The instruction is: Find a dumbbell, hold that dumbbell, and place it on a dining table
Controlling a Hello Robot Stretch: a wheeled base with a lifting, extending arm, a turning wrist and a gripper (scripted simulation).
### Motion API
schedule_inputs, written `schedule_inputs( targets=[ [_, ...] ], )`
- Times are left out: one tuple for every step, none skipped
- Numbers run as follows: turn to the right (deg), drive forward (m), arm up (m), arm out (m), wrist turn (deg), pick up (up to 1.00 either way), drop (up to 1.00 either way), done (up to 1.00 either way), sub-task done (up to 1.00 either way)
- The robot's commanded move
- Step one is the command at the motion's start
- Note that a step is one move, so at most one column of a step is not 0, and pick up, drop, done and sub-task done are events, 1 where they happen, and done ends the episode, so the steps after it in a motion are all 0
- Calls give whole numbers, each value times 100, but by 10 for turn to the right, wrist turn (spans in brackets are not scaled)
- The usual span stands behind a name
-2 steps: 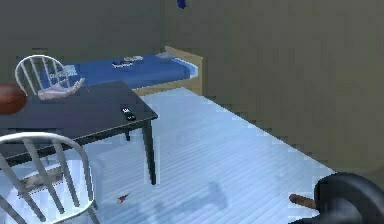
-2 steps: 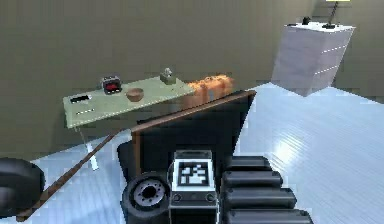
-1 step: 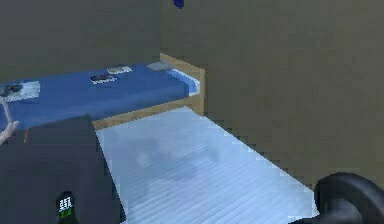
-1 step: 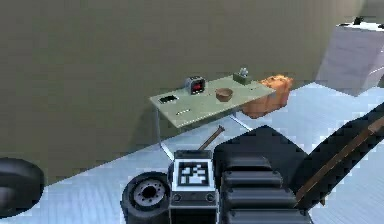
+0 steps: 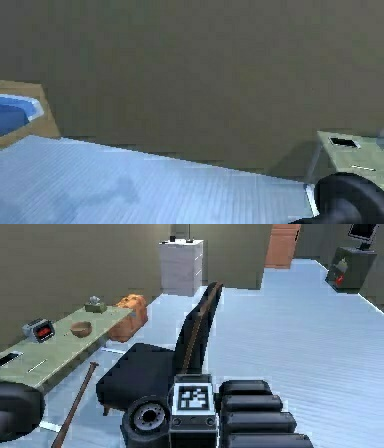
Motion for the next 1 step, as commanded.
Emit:
schedule_inputs(
  targets=[
    [0, 5, 0, 0, 0, 0, 0, 0, 0]
  ],
)
